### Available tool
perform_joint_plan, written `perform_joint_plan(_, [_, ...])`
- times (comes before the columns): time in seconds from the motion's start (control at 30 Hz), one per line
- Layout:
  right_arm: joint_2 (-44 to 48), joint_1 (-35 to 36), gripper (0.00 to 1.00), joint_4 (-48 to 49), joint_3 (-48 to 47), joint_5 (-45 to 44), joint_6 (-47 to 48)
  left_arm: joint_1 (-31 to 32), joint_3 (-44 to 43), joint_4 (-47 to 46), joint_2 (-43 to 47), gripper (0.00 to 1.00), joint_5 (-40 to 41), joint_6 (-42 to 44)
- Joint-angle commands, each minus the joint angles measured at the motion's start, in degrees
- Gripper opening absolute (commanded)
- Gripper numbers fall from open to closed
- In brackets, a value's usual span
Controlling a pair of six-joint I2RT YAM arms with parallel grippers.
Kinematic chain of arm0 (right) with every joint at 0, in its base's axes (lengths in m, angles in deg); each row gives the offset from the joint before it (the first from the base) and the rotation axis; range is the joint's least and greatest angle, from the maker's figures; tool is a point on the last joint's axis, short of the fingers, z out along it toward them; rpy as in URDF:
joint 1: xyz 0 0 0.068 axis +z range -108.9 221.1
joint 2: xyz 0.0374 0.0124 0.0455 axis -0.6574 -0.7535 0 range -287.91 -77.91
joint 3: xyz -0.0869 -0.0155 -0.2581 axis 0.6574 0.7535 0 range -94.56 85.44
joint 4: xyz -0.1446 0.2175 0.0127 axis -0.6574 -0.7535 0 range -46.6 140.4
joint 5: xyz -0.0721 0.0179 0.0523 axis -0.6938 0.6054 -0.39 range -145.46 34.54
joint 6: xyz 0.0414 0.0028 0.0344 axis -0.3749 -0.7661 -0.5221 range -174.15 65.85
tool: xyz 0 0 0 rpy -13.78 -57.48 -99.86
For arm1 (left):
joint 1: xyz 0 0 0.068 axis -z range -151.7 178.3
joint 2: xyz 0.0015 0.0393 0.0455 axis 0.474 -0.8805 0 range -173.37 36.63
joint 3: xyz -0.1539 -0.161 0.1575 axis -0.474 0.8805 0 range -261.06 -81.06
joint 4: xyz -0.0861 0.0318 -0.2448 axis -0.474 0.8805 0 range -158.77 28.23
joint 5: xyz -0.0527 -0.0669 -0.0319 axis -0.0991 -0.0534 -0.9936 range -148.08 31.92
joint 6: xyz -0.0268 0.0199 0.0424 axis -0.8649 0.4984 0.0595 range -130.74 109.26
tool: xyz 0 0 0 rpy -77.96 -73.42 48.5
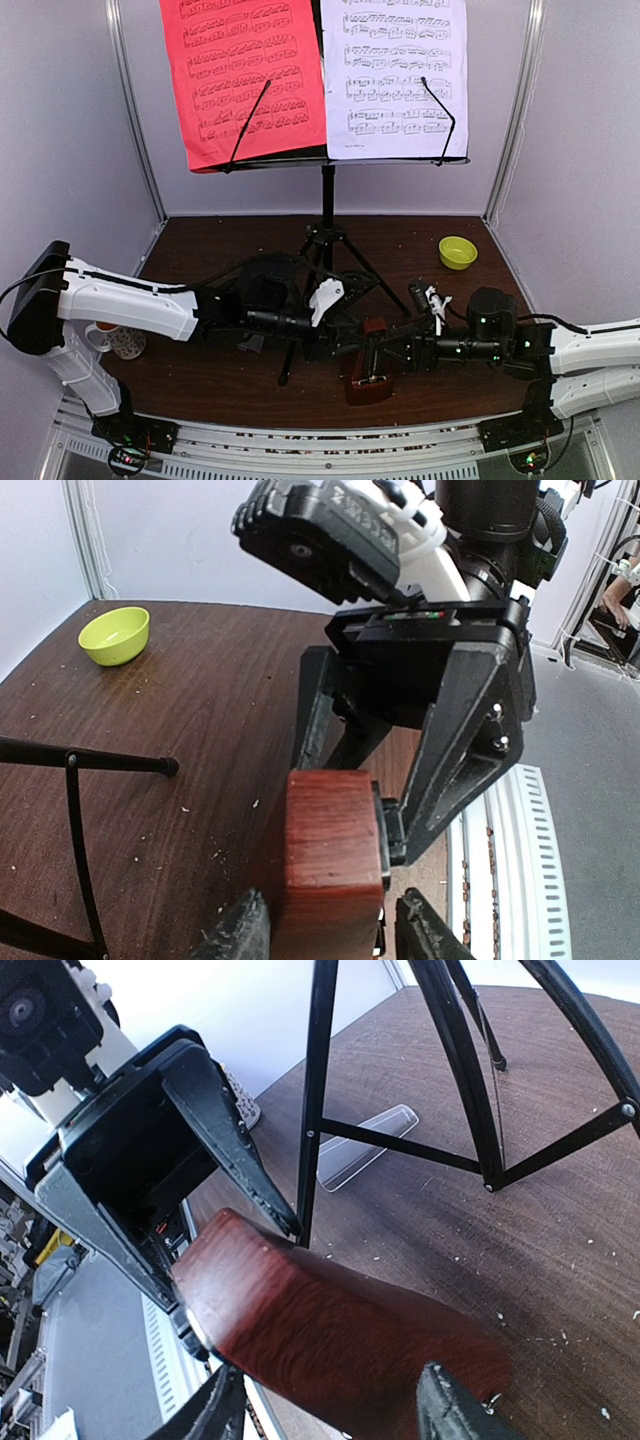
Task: Set up the instrument practice props
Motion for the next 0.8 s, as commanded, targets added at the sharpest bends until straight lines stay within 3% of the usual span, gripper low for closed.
perform_joint_plan(0.0, [1.75, 0.01, 0.55, -0.41, -0.28, -2.7, 0.24, -0.3, -0.85, -1.7, -0.26, 0.45, -0.25, 0.71])
perform_joint_plan(0.5, [5.92, 0.01, 0.53, -2.63, 2.16, -3.16, 0.11, -0.3, -1.08, -0.73, -0.28, 0.44, 0.77, 0.62])
perform_joint_plan(0.77, [6.47, 0.23, 0.81, -1.62, 2.82, -1.31, -0.86, -0.3, -1.15, -0.5, -0.28, 0.44, 1.4, 0.64])
